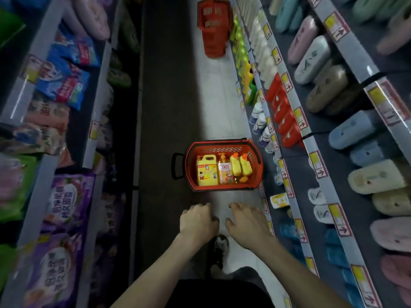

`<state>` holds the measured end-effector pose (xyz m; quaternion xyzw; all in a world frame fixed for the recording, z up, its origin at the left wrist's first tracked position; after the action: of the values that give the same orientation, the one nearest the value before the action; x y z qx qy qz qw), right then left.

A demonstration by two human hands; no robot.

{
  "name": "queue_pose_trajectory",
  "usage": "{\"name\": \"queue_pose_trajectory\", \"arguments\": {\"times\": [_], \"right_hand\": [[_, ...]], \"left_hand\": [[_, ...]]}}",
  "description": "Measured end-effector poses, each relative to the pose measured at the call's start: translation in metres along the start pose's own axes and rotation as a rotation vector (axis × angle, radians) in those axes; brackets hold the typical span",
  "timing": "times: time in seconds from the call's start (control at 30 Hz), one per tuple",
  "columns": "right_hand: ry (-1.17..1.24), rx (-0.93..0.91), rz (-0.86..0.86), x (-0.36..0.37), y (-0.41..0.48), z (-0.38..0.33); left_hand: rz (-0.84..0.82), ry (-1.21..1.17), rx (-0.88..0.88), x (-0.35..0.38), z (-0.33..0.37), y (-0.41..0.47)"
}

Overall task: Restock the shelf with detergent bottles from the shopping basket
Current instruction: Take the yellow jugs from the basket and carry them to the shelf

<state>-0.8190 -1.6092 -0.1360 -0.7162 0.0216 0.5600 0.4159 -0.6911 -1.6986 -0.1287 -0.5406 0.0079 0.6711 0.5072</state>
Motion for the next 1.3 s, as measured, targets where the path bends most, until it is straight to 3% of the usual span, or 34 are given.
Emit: {"name": "queue_pose_trajectory", "arguments": {"times": [0.33, 0.73, 1.0, 1.13, 1.3], "right_hand": [[-0.149, -0.033, -0.121, -0.033, 0.149, -0.038], [-0.136, 0.084, -0.327, -0.021, 0.313, -0.076], [-0.142, 0.069, -0.385, 0.043, 0.409, -0.075], [-0.168, 0.009, -0.397, 0.089, 0.454, -0.079], [-0.071, 0.006, -0.472, 0.149, 0.500, -0.071]], "left_hand": [[-0.097, -0.077, -0.090, -0.038, -0.065, 0.140], [-0.222, -0.063, -0.143, -0.053, -0.149, 0.291], [-0.338, -0.044, -0.251, 0.010, -0.195, 0.377], [-0.352, -0.199, -0.335, 0.062, -0.213, 0.421], [-0.240, -0.426, -0.458, 0.129, -0.239, 0.476]]}}
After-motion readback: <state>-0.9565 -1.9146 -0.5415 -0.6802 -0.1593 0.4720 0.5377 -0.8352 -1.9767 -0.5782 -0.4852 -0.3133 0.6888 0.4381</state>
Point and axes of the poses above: each hand's wrist, its own y-axis towards the middle knuckle, its own x-axis out of the palm, z = x × y, the point moved 2 cm from there along y, towards the middle knuckle, and after that the axes turned 13 degrees about x, right-handed, at the moved point
